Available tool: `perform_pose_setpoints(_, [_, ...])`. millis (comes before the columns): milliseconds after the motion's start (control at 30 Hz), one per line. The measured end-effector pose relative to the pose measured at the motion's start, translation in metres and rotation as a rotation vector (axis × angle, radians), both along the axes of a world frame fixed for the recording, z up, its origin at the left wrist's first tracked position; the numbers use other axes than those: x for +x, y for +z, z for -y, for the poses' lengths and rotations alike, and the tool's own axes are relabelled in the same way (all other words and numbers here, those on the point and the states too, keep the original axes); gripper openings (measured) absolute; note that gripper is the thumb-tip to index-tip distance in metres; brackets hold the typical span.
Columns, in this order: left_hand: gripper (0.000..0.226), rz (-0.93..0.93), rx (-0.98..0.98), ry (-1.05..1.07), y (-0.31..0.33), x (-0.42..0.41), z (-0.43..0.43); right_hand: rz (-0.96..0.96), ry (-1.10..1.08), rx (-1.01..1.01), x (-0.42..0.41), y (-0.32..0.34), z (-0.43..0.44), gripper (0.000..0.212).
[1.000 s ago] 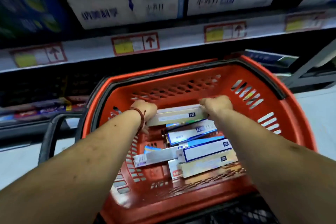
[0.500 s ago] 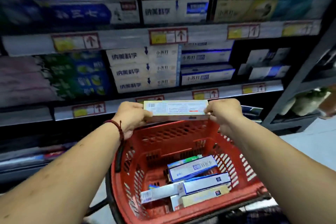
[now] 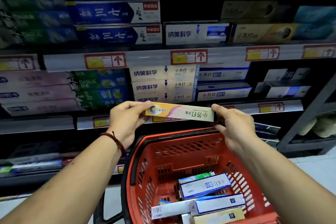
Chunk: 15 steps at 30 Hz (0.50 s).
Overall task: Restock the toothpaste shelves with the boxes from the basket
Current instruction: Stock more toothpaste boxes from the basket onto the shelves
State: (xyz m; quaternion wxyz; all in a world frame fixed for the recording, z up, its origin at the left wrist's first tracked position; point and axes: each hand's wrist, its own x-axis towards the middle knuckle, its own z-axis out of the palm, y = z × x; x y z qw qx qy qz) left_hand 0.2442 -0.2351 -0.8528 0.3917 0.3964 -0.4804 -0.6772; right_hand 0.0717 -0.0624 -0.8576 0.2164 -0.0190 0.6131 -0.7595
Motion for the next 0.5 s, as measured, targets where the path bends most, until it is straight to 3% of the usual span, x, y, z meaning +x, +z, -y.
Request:
perform_pose_setpoints(167, [0.014,-0.073,0.002,-0.043,0.004,-0.001,-0.004,0.032,-0.011,-0.1,0.0,0.008,0.004,0.019])
perform_pose_setpoints(367, [0.032,-0.112,0.073,-0.085,0.005,-0.004,-0.005,0.03,0.002,-0.22,-0.004,0.018,0.003,0.033])
perform_pose_setpoints(500, [0.013,-0.077,0.115,-0.102,0.007,-0.007,-0.008,0.072,0.032,-0.34,-0.01,0.021,0.002,0.033])
